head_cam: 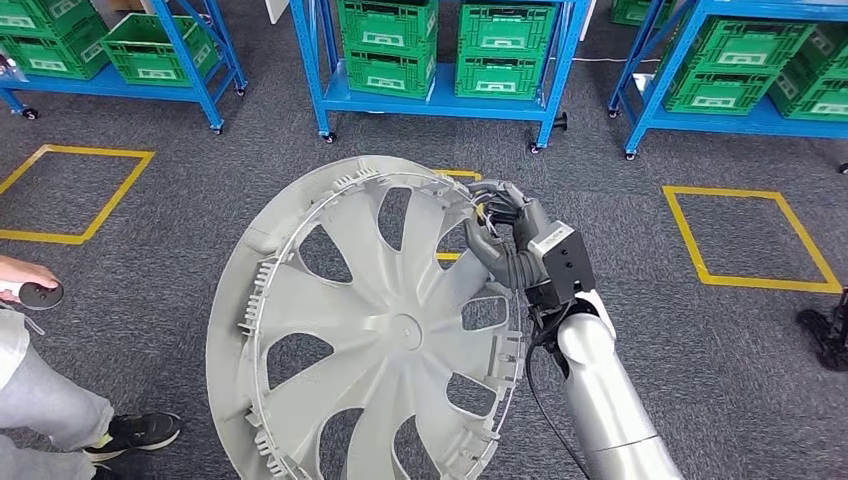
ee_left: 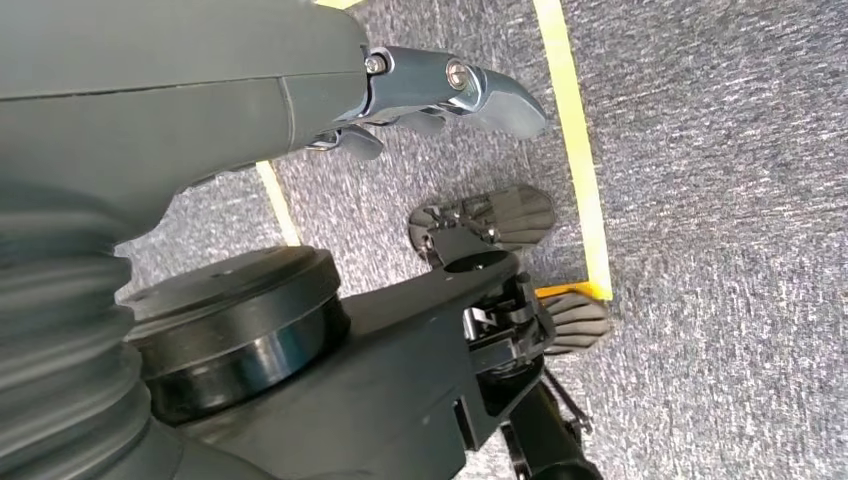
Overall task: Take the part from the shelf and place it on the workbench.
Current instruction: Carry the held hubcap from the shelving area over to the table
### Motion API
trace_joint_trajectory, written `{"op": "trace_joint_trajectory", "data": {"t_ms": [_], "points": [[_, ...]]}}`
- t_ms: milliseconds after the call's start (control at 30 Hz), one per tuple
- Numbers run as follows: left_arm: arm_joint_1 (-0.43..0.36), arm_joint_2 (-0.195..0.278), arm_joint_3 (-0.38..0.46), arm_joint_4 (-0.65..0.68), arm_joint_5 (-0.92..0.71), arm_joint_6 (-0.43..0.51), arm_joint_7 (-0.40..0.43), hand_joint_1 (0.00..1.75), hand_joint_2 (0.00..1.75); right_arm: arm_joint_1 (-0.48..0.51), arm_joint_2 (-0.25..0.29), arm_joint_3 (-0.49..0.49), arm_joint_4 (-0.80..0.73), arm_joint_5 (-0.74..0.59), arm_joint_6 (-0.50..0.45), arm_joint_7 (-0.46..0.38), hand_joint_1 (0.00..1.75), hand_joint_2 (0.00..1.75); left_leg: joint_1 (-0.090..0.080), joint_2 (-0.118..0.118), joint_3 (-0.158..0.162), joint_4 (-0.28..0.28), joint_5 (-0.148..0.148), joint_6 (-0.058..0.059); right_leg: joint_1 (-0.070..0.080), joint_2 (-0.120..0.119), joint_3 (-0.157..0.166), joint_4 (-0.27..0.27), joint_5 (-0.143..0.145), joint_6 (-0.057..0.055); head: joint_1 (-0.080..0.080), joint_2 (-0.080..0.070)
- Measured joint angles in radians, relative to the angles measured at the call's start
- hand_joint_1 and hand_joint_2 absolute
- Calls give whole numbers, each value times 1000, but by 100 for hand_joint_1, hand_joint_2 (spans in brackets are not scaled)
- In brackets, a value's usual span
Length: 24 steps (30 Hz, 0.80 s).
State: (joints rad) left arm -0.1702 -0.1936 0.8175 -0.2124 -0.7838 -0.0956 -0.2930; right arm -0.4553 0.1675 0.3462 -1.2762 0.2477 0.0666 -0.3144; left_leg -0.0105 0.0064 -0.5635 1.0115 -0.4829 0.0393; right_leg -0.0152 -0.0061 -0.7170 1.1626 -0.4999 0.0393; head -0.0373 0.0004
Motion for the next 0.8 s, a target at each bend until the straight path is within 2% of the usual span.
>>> {"op": "trace_joint_trajectory", "data": {"t_ms": [33, 67, 100, 133, 167, 200, 267, 300, 367, 433, 467, 533, 567, 600, 633, 667, 733, 767, 800], "points": [[1, 0, 0, 0, -2, 1, 0, 0, 175, 2, -1, 0, 0, 2, -2, -3, 175, 175, 0, 0, -5, 1, 2, 1, 0, 0, -28, 72, -37, 1, 1, 0], [2, -1, 0, 0, -4, 1, 0, 0, 175, 6, -2, 0, 0, 0, -3, -6, 175, 175, 0, 0, -10, 3, 3, 0, 1, 1, -48, 127, -61, 0, 1, 0], [3, -1, 0, 0, -4, 1, 0, 0, 175, 10, -3, -2, 0, -7, 1, -8, 175, 175, -1, 2, -14, 6, 4, 0, 1, 1, -51, 148, -65, -2, 1, 0], [3, -1, 0, 0, -5, 1, -1, 0, 175, 14, -4, -3, 0, -21, 8, -9, 175, 175, -1, 5, -17, 9, 4, -1, 1, 0, -34, 130, -52, -5, 2, 0], [4, -2, 0, 0, -5, 1, -1, 0, 175, 17, -5, -6, 0, -39, 17, -9, 175, 175, -1, 8, -19, 13, 3, -2, 2, -5, 2, 73, -26, -10, 2, 0], [4, -3, 0, 0, -5, 1, -1, 0, 175, 19, -5, -9, 0, -58, 28, -10, 175, 175, -1, 13, -20, 16, 1, -5, 6, -21, 45, 0, -4, -16, 2, 0], [4, -5, 0, 0, -6, 0, -2, 0, 175, 19, -5, -13, 0, -87, 42, -12, 175, 175, -4, 21, -21, 22, -3, -16, 15, -45, 102, -105, 22, -30, 2, 0], [5, -6, 0, 0, -6, 0, -2, 0, 175, 20, -5, -15, 0, -93, 44, -13, 175, 175, -4, 27, -21, 23, -5, -22, 19, -49, 108, -121, 22, -36, 2, 0], [6, -6, 0, 0, -6, 0, -2, 0, 175, 21, -6, -19, 0, -95, 44, -12, 175, 175, -4, 41, -21, 21, -6, -36, 19, -28, 104, -125, 29, -48, 2, 0], [6, -7, 0, 0, -6, 0, -3, 0, 175, 23, -6, -24, -2, -92, 41, -10, 175, 175, -2, 33, -29, 43, -27, -50, 13, -11, 102, -131, 37, -60, 0, 0], [6, -7, 0, 0, -6, 0, -4, 0, 175, 25, -6, -26, -3, -91, 40, -8, 175, 175, 0, 22, -43, 80, -52, -56, 10, -3, 102, -134, 40, -65, -3, 0], [7, -7, 0, 0, -6, 0, -4, 0, 175, 32, -6, -30, -3, -86, 36, -6, 175, 175, 7, 3, -95, 204, -119, -67, 8, 14, 98, -134, 43, -68, -8, 0], [9, -6, 0, 0, -6, 0, -4, 0, 175, 38, -6, -31, -3, -83, 34, -5, 175, 175, 9, 1, -119, 262, -142, -70, 8, 23, 96, -133, 44, -69, -9, 0], [10, -6, 0, 0, -6, 0, -4, 0, 175, 44, -7, -33, -3, -80, 32, -5, 175, 175, 12, 1, -131, 292, -147, -72, 8, 32, 95, -132, 45, -69, -10, 0], [10, -6, 0, 0, -6, 0, -4, 0, 175, 49, -7, -35, -3, -78, 30, -5, 175, 175, 13, -1, -124, 283, -133, -72, 7, 43, 94, -131, 46, -68, -10, 0], [10, -6, 0, 0, -6, 0, -3, 0, 175, 54, -7, -37, -3, -75, 29, -5, 175, 175, 15, -6, -99, 235, -102, -71, 7, 53, 94, -130, 47, -66, -10, 0], [10, -6, 0, 0, -6, 0, -2, 0, 175, 58, -7, -40, -3, -68, 26, -6, 175, 175, 19, -47, -29, 94, -44, -67, 8, 73, 92, -128, 49, -61, -9, 0], [11, -6, 0, 0, -6, 0, -1, 0, 175, 58, -7, -42, -4, -64, 23, -6, 175, 175, 20, -68, -5, 44, -29, -64, 7, 83, 88, -127, 52, -55, -9, 0], [11, -6, 0, 0, -6, 0, -1, 0, 175, 60, -7, -44, -5, -59, 19, -7, 175, 175, 20, -82, 8, 17, -26, -61, 6, 93, 84, -128, 56, -48, -9, 0]]}}
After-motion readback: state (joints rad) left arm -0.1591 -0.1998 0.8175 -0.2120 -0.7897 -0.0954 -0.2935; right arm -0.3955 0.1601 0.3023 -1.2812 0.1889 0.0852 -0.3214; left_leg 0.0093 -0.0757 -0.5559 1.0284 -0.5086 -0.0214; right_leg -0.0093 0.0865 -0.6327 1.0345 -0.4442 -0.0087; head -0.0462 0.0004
